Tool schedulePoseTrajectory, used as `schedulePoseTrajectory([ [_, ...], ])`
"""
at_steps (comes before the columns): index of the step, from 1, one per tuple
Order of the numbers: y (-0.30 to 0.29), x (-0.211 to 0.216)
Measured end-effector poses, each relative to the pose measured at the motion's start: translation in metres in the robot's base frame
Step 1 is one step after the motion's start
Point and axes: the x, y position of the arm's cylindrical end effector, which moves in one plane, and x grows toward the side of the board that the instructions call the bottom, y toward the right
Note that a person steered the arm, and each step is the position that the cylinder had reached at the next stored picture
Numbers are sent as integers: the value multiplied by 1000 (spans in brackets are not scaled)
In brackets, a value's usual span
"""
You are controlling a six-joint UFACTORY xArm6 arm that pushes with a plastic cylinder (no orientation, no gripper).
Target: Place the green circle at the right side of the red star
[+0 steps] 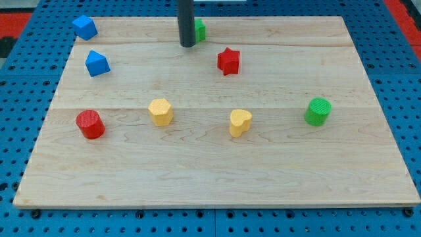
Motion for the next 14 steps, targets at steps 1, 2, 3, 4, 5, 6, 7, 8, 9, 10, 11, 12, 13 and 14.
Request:
schedulePoseTrajectory([
  [1,-1,0],
  [2,-1,0],
  [3,-5,17],
  [4,-42,33],
  [5,-60,23],
  [6,-60,3],
  [7,-42,-10],
  [8,-9,-10],
  [9,0,5],
  [10,0,30],
  [11,0,62],
  [12,10,98],
  [13,63,114],
  [14,137,114],
])
